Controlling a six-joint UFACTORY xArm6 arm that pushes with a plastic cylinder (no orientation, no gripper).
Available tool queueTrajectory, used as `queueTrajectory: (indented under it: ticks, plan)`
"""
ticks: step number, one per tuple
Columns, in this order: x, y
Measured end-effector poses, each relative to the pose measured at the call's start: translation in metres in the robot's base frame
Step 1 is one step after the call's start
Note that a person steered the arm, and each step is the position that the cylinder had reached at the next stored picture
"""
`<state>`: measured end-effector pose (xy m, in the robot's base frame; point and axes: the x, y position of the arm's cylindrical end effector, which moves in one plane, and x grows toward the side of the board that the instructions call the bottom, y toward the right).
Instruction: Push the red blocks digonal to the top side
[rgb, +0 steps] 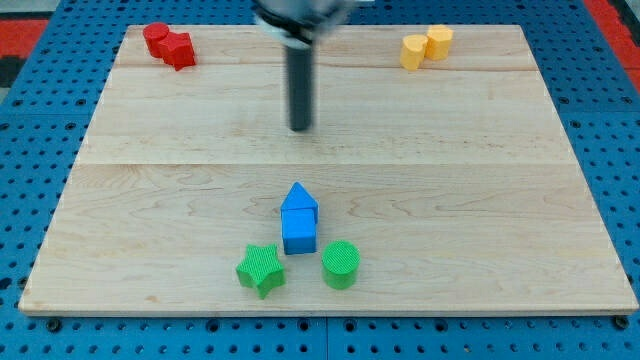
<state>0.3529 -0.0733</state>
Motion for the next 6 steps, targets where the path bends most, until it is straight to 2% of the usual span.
queueTrajectory:
  ticks: [1, 2, 3, 4, 5, 6]
  plan:
    - [-0.061, -0.133]
    - [-0.117, -0.230]
    - [-0.112, -0.230]
    - [-0.116, -0.162]
    - [-0.118, -0.143]
    - [-0.131, -0.187]
